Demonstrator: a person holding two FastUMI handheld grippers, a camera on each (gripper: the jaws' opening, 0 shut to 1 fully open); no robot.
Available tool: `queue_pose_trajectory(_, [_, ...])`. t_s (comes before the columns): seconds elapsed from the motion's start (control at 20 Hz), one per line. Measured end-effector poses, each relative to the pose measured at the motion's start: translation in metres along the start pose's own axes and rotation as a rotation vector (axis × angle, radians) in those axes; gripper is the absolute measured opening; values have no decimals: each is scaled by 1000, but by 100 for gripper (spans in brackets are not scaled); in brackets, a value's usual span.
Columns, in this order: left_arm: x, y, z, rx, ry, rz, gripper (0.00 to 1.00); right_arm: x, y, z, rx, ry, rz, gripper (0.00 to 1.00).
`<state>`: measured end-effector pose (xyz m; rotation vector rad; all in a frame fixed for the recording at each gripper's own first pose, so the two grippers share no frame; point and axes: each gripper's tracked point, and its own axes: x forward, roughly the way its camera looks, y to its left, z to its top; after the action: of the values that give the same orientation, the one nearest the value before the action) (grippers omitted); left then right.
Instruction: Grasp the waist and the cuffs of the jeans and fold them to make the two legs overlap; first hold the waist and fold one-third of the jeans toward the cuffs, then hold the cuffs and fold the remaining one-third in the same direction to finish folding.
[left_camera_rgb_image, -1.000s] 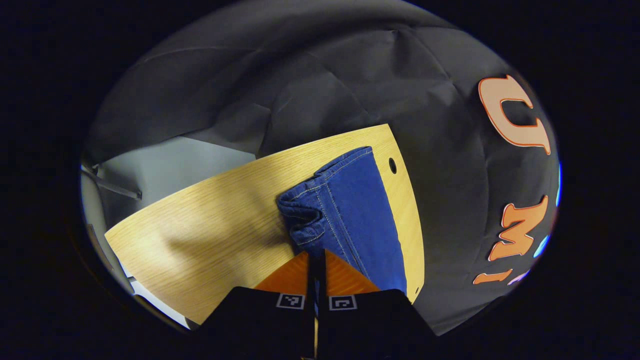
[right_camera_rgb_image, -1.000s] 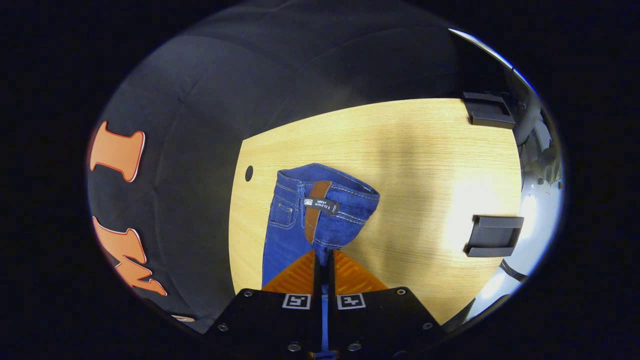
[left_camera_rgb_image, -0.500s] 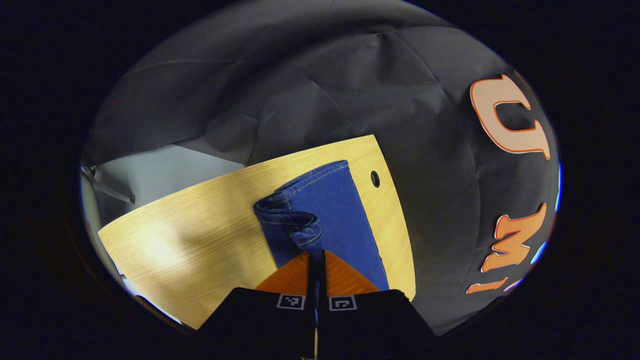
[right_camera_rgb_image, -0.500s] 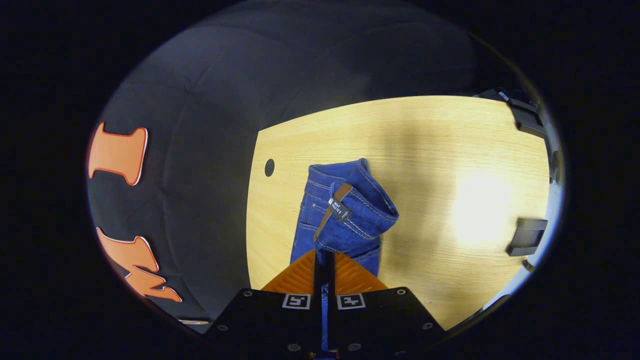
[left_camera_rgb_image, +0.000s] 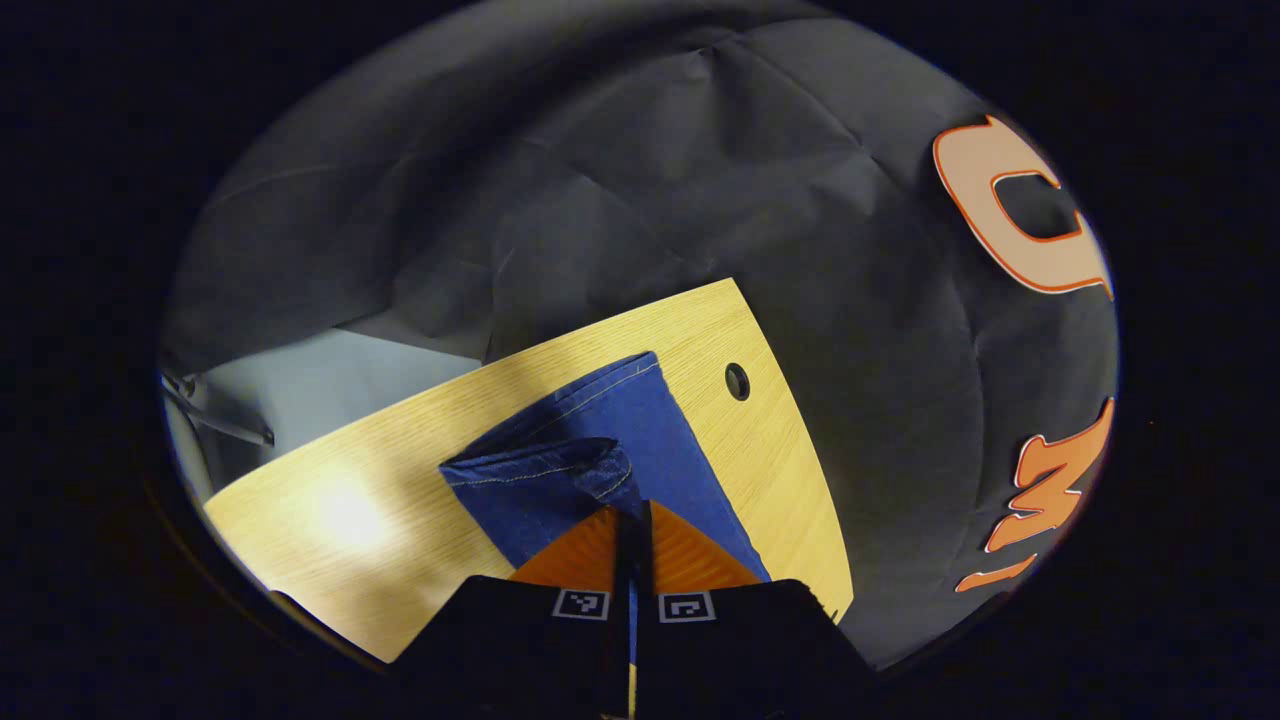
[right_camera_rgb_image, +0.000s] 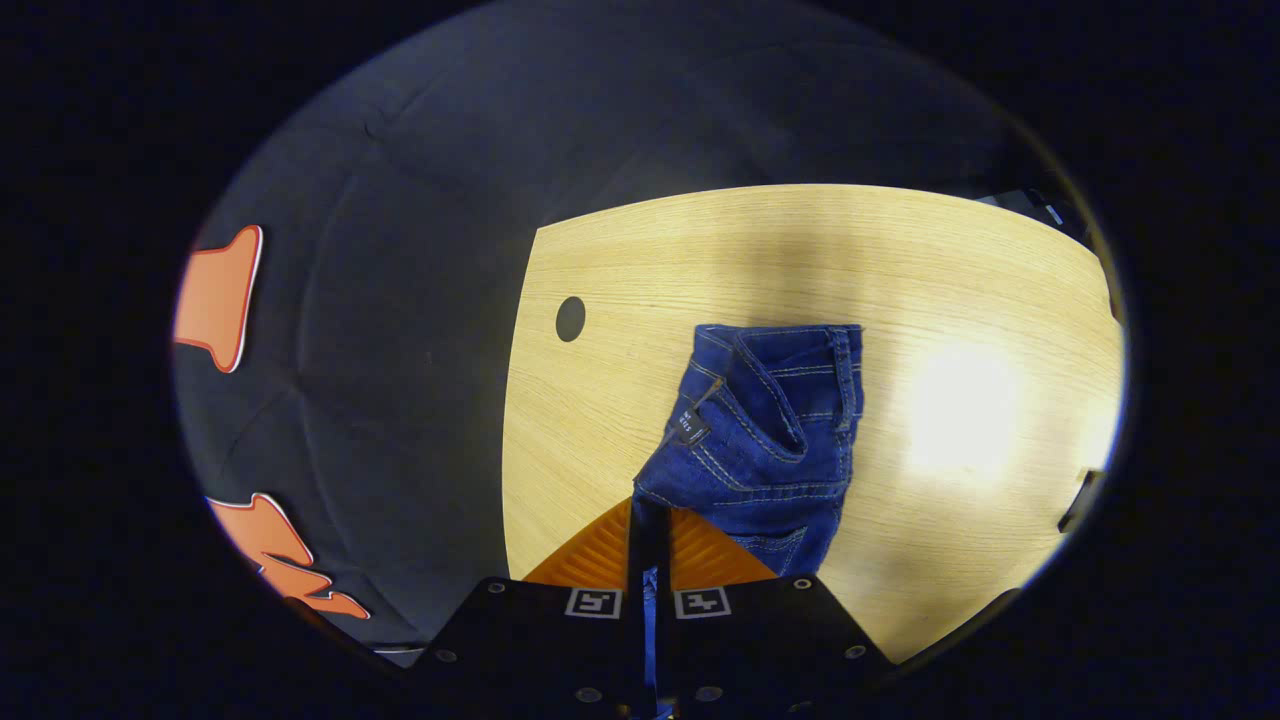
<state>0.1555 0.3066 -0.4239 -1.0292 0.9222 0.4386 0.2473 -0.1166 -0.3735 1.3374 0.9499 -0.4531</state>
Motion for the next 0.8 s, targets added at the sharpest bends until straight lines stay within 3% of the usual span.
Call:
queue_pose_trajectory(0.35, [53,-16,20,87,29,81,4,36,22,8,22,28,-51,5])
queue_pose_trajectory(0.6, [55,-30,26,177,43,128,4,37,36,5,25,54,-35,5])
queue_pose_trajectory(0.7, [50,-34,29,213,46,141,7,33,47,15,30,36,6,12])
queue_pose_trajectory(0.75, [51,-35,29,254,47,147,19,26,55,24,27,10,42,17])
queue_pose_trajectory(0.8, [50,-34,29,292,44,154,24,22,59,30,20,-8,59,28])
